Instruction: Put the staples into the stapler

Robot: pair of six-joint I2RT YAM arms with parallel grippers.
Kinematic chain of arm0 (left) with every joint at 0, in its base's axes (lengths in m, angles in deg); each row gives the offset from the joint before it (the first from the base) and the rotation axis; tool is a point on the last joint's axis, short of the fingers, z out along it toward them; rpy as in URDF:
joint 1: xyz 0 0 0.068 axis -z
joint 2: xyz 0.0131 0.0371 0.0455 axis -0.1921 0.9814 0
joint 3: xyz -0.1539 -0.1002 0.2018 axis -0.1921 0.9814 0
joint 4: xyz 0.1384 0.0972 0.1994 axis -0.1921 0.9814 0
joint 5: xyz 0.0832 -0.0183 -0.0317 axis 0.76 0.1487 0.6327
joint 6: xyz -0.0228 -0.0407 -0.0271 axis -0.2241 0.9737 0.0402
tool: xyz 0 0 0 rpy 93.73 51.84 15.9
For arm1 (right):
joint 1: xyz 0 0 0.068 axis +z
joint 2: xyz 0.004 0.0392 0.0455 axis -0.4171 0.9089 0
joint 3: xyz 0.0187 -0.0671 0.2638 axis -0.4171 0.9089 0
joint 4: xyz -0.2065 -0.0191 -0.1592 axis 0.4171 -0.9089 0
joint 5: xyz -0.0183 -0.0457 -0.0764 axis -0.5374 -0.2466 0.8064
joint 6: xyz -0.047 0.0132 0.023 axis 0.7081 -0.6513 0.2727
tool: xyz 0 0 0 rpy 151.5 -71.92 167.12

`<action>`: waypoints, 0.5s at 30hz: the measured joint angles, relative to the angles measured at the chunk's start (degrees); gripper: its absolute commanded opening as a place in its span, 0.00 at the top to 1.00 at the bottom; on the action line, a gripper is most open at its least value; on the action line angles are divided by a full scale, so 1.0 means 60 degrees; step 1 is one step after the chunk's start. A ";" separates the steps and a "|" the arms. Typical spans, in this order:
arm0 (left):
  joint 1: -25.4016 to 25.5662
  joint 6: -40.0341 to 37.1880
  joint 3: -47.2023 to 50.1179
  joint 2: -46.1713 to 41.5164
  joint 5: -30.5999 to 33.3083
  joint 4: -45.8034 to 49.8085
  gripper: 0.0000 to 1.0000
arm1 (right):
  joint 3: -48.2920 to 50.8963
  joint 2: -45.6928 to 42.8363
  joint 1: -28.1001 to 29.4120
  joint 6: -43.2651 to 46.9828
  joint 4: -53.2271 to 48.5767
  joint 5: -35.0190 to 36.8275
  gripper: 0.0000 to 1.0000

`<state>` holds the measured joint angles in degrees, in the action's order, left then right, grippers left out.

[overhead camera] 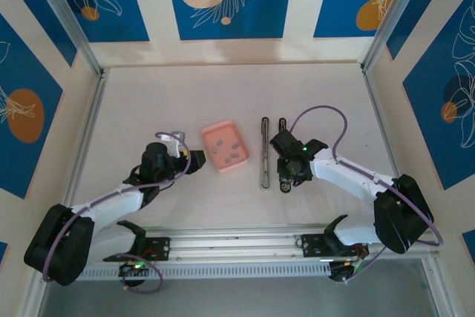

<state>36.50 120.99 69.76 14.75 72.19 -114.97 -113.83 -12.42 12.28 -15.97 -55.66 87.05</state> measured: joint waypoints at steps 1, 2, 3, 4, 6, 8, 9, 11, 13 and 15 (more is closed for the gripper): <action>0.0000 -0.0007 0.0000 0.0015 0.0004 0.0000 0.38 | 0.0015 0.0000 0.0000 0.0000 0.0025 0.0000 0.82; 0.0000 -0.0007 0.0000 0.0025 0.0000 0.0004 0.38 | 0.0022 0.0000 0.0015 0.0000 0.0058 0.0000 0.82; 0.0007 -0.0011 0.0000 0.0036 0.0004 0.0000 0.38 | 0.0022 0.0000 0.0022 0.0004 0.0080 0.0000 0.82; 0.0018 -0.0036 0.0000 0.0051 0.0004 -0.0011 0.38 | 0.0022 0.0000 0.0040 0.0004 0.0113 0.0000 0.82; 0.0036 -0.0040 0.0000 0.0095 0.0004 -0.0033 0.38 | 0.0022 0.0000 0.0044 0.0004 0.0131 0.0000 0.82; 0.0055 -0.0040 0.0000 0.0124 0.0004 -0.0062 0.38 | 0.0022 0.0000 0.0044 0.0004 0.0168 0.0000 0.82; 0.0062 -0.0044 0.0000 0.0142 0.0004 -0.0069 0.38 | 0.0022 0.0000 0.0044 0.0007 0.0186 0.0000 0.82; 0.0080 -0.0044 -0.0004 0.0160 0.0004 -0.0069 0.38 | 0.0022 0.0000 0.0044 0.0007 0.0240 0.0000 0.82; 0.0102 -0.0044 -0.0022 0.0208 0.0000 -0.0069 0.38 | 0.0022 0.0000 0.0044 0.0007 0.0295 0.0000 0.82; 0.0117 -0.0044 -0.0029 0.0229 0.0004 -0.0080 0.38 | 0.0025 0.0000 0.0044 0.0007 0.0331 0.0000 0.82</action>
<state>37.20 120.73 69.59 16.13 72.21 -115.45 -113.68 -12.42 12.54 -15.92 -53.68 87.05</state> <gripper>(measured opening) 0.621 0.178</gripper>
